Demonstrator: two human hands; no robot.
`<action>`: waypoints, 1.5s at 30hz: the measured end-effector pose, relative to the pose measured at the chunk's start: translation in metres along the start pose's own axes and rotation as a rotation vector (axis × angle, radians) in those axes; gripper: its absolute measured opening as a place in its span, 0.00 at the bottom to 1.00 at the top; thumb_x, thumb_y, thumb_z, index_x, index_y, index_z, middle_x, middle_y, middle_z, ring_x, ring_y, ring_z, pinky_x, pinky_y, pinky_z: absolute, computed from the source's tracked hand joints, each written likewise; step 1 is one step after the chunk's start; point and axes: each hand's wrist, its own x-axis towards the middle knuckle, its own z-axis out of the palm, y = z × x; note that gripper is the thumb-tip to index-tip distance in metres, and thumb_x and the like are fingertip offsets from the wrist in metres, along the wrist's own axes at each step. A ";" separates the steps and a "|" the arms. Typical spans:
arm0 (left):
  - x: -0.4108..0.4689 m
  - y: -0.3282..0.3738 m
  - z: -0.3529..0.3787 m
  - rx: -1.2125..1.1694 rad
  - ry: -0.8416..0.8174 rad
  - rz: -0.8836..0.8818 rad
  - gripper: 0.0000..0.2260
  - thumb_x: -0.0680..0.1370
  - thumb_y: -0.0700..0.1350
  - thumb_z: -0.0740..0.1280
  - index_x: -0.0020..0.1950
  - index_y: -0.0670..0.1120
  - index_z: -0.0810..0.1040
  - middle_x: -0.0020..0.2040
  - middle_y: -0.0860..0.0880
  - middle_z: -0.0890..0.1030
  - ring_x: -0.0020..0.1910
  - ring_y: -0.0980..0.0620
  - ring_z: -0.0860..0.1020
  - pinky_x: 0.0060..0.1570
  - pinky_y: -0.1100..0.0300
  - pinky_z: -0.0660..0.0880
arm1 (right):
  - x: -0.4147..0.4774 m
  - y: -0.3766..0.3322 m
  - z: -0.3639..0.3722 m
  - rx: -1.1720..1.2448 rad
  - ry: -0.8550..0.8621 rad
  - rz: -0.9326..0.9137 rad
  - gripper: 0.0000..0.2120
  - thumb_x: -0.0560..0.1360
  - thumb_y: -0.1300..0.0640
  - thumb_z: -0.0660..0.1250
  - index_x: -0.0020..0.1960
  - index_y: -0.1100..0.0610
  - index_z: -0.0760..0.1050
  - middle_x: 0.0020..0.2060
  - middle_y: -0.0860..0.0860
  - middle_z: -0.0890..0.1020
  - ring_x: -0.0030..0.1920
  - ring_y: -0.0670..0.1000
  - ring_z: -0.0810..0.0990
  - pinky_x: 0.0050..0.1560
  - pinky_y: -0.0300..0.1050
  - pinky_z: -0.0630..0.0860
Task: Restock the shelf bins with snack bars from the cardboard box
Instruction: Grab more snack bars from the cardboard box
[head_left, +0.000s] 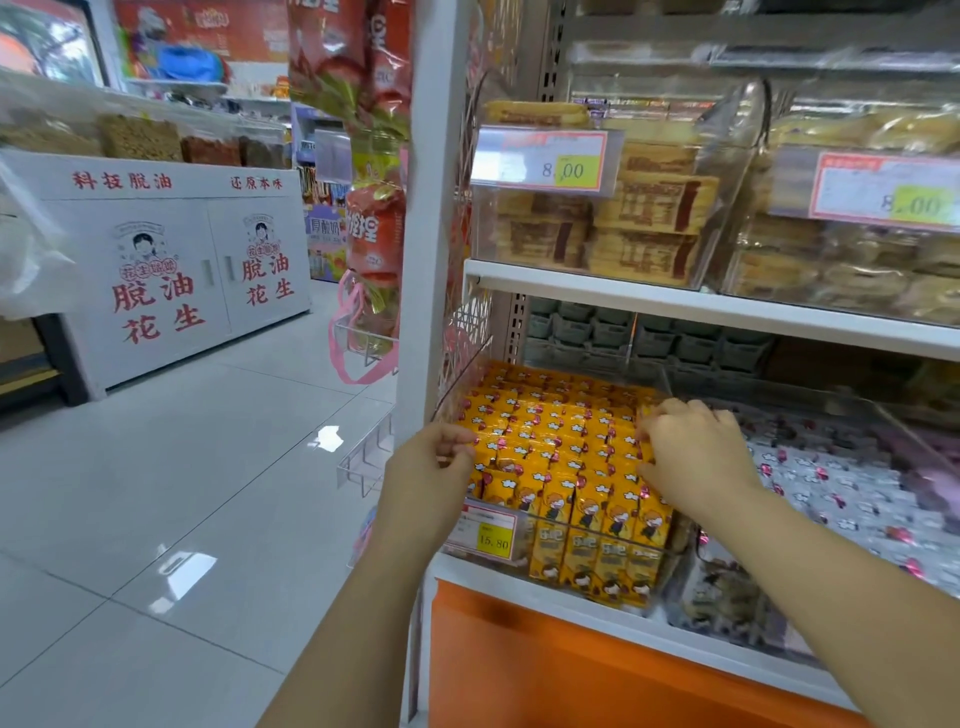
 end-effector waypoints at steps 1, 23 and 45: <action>0.000 0.000 0.001 -0.002 -0.007 0.004 0.06 0.79 0.41 0.64 0.50 0.51 0.78 0.44 0.54 0.79 0.47 0.54 0.78 0.41 0.67 0.72 | 0.000 0.002 0.001 0.014 0.002 -0.006 0.12 0.74 0.56 0.67 0.58 0.50 0.77 0.57 0.50 0.77 0.57 0.52 0.73 0.58 0.47 0.68; -0.001 0.013 -0.025 -0.476 -0.320 -0.097 0.18 0.72 0.49 0.70 0.60 0.49 0.77 0.52 0.50 0.83 0.48 0.52 0.83 0.51 0.56 0.79 | -0.009 -0.054 -0.045 1.639 0.125 0.104 0.09 0.73 0.60 0.71 0.52 0.54 0.76 0.47 0.51 0.83 0.46 0.45 0.82 0.47 0.35 0.79; 0.010 0.011 -0.044 -0.624 -0.079 -0.167 0.04 0.78 0.39 0.66 0.47 0.45 0.80 0.43 0.46 0.83 0.42 0.52 0.81 0.40 0.61 0.77 | -0.024 -0.094 -0.054 1.469 -0.288 -0.186 0.17 0.72 0.65 0.70 0.50 0.45 0.72 0.47 0.45 0.80 0.42 0.41 0.81 0.46 0.34 0.78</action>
